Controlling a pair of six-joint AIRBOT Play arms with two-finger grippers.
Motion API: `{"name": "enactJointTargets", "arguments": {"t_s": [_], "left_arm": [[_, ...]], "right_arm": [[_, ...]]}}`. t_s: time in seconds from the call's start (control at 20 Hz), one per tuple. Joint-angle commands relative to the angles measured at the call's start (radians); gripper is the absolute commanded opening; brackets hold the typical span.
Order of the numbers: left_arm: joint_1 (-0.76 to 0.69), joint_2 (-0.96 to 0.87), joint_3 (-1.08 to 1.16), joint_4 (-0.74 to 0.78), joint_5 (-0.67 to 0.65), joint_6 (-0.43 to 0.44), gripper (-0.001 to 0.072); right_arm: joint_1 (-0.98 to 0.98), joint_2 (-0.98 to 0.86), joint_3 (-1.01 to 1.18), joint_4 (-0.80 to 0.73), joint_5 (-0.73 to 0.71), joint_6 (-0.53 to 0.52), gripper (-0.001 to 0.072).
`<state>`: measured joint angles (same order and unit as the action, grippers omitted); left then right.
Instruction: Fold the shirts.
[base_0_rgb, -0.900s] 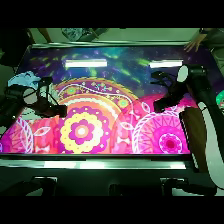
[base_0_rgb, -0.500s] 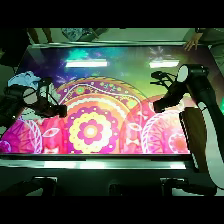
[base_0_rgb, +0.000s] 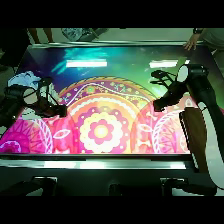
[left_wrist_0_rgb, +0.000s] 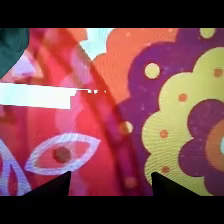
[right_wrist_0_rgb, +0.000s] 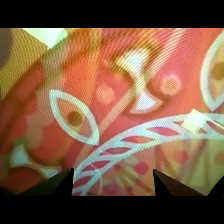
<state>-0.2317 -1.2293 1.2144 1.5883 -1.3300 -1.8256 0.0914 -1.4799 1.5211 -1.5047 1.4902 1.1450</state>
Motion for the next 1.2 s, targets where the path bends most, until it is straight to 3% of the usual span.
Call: {"name": "enactJointTargets", "arguments": {"t_s": [0.0, 0.3, 0.35, 0.4, 0.5, 0.65, 0.8, 0.9, 1.05, 1.15], "left_arm": [[0.000, -0.003, -0.001, 0.000, 0.006, 0.000, 0.0593], [0.000, -0.005, -0.001, -0.001, 0.015, -0.001, 0.0594], [0.000, -0.006, -0.001, -0.003, 0.039, 0.000, 0.0607], [0.000, -0.008, 0.000, -0.003, 0.090, 0.000, 0.0707], [0.028, -0.013, 0.018, 0.002, 0.204, 0.019, 0.0720], [0.232, -0.071, 0.137, -0.087, 0.233, -0.008, 0.0720], [0.561, -0.143, 0.166, -0.394, 0.222, -0.007, 0.0720], [0.718, -0.185, 0.137, -0.482, 0.221, -0.003, 0.0720], [0.819, -0.243, 0.082, -0.486, 0.252, 0.001, 0.0720], [0.818, -0.295, 0.055, -0.526, 0.286, 0.051, 0.0720]], "right_arm": [[0.000, 0.000, 0.000, 0.001, -0.121, 0.001, 0.0577], [0.000, -0.001, -0.001, 0.000, -0.191, 0.000, 0.0584], [0.000, -0.001, -0.001, 0.001, -0.234, 0.000, 0.0717], [0.001, -0.001, -0.001, 0.003, -0.273, 0.000, 0.0710], [0.000, -0.002, -0.001, 0.003, -0.306, 0.000, 0.0710], [0.001, -0.003, -0.001, 0.003, -0.267, 0.000, 0.0707], [0.001, -0.003, -0.001, 0.026, -0.214, -0.019, 0.0695], [0.001, -0.003, -0.001, 0.077, -0.207, -0.060, 0.0690], [0.001, -0.003, -0.001, 0.145, -0.211, -0.069, 0.0690], [0.003, -0.003, -0.001, 0.158, -0.214, -0.076, 0.0690]]}}
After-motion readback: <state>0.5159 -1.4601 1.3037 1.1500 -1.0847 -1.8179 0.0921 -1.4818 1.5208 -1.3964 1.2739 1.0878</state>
